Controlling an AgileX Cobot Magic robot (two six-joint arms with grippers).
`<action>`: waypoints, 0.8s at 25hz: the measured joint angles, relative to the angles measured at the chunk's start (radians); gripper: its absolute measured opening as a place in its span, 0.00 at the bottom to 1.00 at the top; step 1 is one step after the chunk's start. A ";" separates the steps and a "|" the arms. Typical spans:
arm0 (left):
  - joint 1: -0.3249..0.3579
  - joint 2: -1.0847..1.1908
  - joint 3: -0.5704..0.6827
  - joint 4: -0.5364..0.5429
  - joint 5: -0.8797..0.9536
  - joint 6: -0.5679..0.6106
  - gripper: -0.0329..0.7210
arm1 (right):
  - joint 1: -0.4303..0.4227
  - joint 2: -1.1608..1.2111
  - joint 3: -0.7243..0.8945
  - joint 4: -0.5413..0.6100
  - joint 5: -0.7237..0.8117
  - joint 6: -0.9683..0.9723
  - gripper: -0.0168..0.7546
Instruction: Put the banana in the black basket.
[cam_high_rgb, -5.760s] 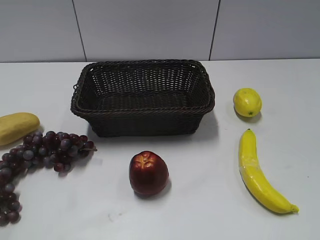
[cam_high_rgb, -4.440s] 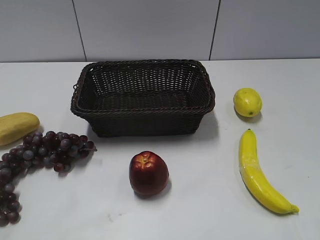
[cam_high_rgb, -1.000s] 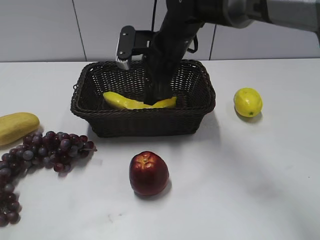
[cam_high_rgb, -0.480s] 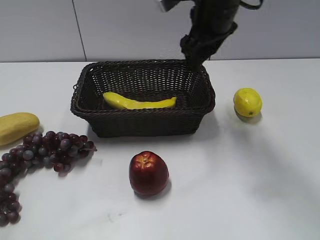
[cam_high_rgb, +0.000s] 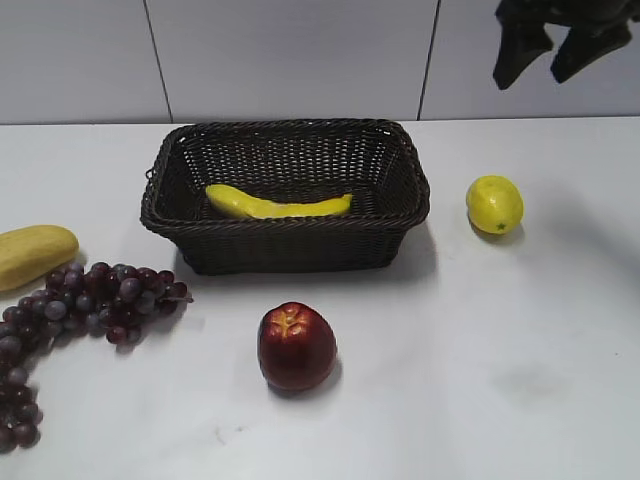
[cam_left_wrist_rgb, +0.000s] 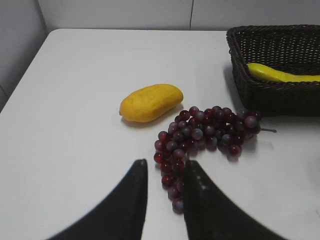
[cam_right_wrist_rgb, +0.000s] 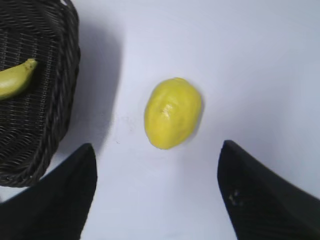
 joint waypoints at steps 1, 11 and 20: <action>0.000 0.000 0.000 0.000 0.000 0.000 0.36 | -0.018 -0.021 0.022 0.001 0.000 0.001 0.77; 0.000 0.000 0.000 0.000 0.000 0.000 0.36 | -0.102 -0.373 0.444 -0.087 -0.026 0.028 0.77; 0.000 0.000 0.000 0.000 0.000 0.000 0.36 | -0.102 -0.696 0.735 -0.092 -0.074 0.063 0.77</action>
